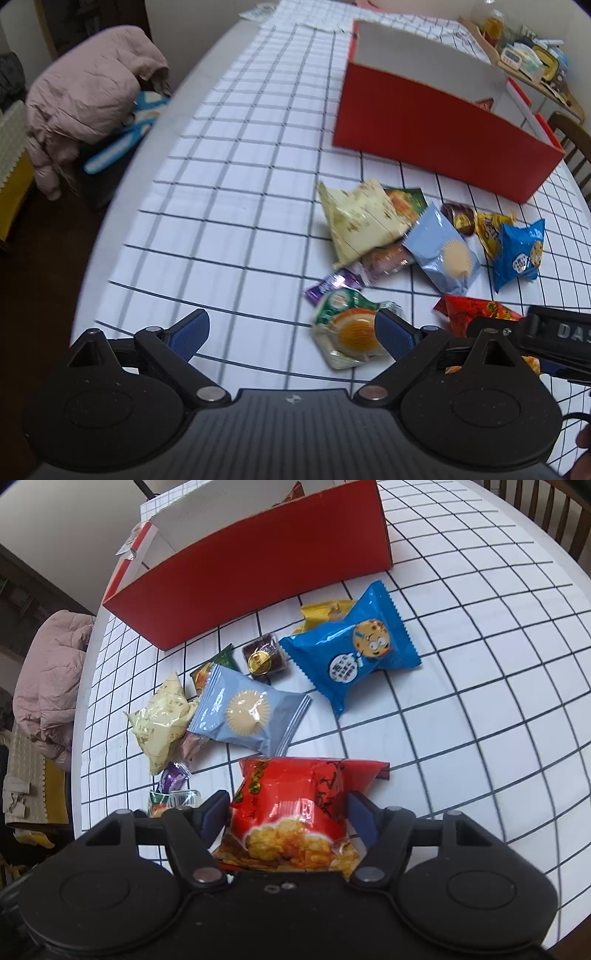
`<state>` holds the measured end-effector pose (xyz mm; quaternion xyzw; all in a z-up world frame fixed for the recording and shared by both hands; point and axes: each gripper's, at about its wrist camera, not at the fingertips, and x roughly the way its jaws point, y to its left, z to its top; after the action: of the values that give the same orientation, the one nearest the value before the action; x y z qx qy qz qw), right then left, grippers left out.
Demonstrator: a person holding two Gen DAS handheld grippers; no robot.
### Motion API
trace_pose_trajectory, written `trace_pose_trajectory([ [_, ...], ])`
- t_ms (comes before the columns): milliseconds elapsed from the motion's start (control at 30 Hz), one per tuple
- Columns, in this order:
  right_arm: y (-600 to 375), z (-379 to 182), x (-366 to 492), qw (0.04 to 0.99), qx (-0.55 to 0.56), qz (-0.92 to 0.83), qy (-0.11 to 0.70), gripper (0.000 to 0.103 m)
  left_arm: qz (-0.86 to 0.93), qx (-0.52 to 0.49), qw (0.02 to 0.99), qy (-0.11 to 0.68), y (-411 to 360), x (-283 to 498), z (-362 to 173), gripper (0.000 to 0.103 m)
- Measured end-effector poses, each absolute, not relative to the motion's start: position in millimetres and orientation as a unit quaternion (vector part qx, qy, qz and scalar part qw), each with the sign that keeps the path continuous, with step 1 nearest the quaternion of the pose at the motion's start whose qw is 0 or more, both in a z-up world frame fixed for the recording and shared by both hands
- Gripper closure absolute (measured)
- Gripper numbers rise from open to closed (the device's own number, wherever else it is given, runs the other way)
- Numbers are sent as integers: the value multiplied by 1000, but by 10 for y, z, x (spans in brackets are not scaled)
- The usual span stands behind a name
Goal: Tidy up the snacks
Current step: 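Grasp the red chip bag with the right tool, then grasp the green-and-white egg-yolk pastry packet with the left tool while the right tool holds the chip bag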
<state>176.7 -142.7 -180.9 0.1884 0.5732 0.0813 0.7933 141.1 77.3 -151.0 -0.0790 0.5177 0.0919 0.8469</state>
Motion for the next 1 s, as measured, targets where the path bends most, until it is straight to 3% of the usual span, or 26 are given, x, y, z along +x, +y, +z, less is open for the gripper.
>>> trace_pose_trajectory([
  [300, -1651, -1780, 1757, 797, 190, 82, 568, 36, 74, -89, 831, 545, 590, 1548, -1714, 11],
  [567, -1673, -1734, 1748, 803, 185, 91, 559, 36, 34, -119, 827, 548, 522, 1591, -1707, 55],
  [900, -1742, -1649, 1692, 813, 184, 104, 543, 39, 34, -149, 826, 542, 587, 1575, -1671, 61],
  [1000, -1767, -1566, 1651, 819, 178, 114, 533, 39, 28, -162, 826, 539, 598, 1537, -1606, 69],
])
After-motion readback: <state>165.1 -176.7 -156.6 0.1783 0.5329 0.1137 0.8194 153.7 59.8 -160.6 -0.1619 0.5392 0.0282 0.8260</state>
